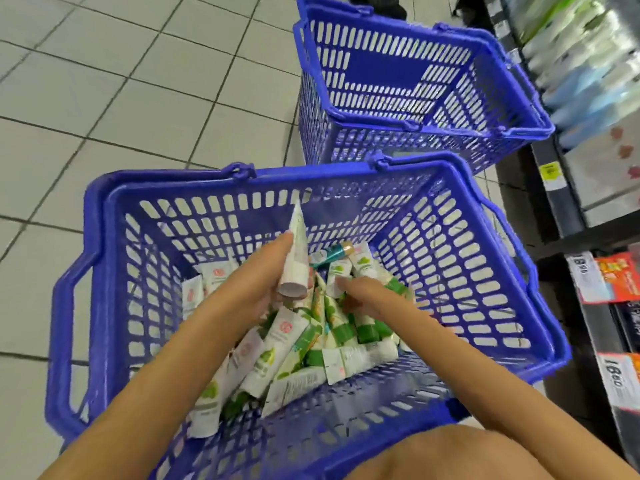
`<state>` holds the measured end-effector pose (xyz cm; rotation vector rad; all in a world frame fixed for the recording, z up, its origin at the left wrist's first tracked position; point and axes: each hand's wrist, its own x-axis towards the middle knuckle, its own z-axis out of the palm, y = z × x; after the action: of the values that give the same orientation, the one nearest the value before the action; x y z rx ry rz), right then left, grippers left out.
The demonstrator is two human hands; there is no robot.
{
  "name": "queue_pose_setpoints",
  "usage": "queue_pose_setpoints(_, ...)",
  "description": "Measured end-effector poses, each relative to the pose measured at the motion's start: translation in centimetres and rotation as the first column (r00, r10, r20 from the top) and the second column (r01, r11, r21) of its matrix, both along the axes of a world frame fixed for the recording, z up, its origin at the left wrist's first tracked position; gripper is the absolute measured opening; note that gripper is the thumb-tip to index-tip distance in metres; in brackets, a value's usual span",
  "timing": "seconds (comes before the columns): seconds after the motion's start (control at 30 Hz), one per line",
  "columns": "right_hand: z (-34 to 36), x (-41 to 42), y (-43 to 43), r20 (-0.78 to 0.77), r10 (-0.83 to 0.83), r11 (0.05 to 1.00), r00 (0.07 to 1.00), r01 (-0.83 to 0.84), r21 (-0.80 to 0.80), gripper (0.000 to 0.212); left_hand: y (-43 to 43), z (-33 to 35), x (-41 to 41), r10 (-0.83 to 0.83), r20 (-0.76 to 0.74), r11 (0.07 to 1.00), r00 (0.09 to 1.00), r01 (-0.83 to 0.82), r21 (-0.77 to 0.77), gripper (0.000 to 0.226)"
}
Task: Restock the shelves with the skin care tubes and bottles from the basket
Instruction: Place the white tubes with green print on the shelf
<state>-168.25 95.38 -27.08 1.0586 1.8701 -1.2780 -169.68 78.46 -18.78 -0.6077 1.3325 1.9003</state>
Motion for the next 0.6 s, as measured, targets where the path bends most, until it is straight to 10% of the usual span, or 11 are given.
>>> queue_pose_setpoints(0.23,0.5,-1.0,-1.0,0.059,-0.179,0.977,0.982,0.184,-0.106,0.004,0.4,1.5,-0.4,-0.099,-0.034,0.994,0.994,0.101,0.046,0.021)
queue_pose_setpoints(0.37,5.7,1.3,0.2,0.211,-0.524,0.655,0.825,0.549,-0.518,0.020,1.8,1.8,1.0,-0.144,-0.118,0.989,0.983,0.148,0.029,0.015)
queue_pose_setpoints(0.6,16.9,11.0,6.4,-0.233,-0.635,0.650,0.737,0.345,-0.677,0.021,10.2,4.8,5.7,-0.230,-0.304,0.892,0.925,0.325,0.313,0.029)
